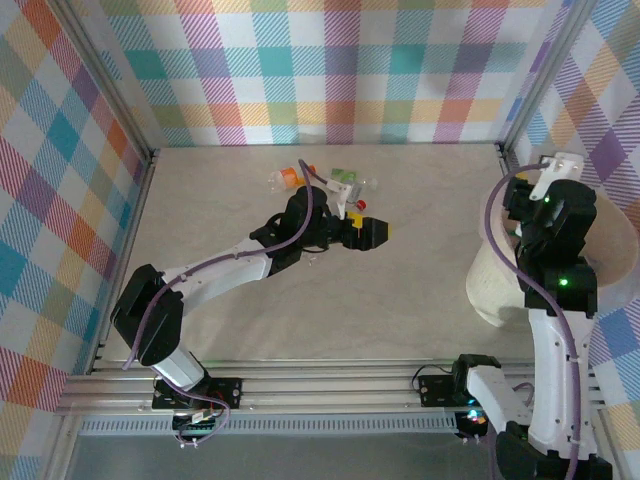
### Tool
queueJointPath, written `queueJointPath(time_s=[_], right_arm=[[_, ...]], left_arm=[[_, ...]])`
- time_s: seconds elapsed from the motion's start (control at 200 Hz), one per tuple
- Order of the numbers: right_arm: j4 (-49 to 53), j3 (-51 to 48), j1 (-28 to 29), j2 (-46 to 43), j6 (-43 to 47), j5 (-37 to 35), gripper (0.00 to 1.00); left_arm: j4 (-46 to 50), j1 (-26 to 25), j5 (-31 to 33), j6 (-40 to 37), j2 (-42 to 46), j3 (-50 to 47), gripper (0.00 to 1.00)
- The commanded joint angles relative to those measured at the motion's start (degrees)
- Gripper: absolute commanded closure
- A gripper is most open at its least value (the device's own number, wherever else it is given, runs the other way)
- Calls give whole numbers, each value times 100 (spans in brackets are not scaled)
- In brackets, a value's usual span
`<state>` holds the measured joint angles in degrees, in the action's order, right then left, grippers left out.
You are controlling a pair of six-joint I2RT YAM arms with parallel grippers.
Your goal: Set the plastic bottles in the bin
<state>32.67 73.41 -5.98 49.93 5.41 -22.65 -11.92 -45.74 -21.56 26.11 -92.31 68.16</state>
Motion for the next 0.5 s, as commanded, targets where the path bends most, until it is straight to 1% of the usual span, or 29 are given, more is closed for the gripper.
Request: queueJointPath(time_s=[0.0,0.02,0.1,0.25,0.36,0.43,0.46,0.495], right_arm=[[490,-2,-652,193,74,-185,37],[543,-1,-766,213,-133,-112,36],[765,29,-1034,336,-291,-29,35],[1190,144,-1240,681,-439,-343,29],[1339,174,-1315,856,-570,-368,25],[1419,203,-1320,948,-602,-392,21],[1476,237,-1323,1004,-611,-439,18],[1552,291,-1329,1076,-612,-515,14]], left_arm=[[358,-76,510,87,-23,231,0],[447,-78,611,92,-32,256,0],[851,-78,1054,148,-89,347,0],[1833,-76,2011,228,-185,604,0],[2462,-80,2610,271,-268,751,0],[2688,-77,2903,317,-296,773,0],[2737,-68,3024,337,-307,786,0],[3027,-68,3176,384,-326,815,0]])
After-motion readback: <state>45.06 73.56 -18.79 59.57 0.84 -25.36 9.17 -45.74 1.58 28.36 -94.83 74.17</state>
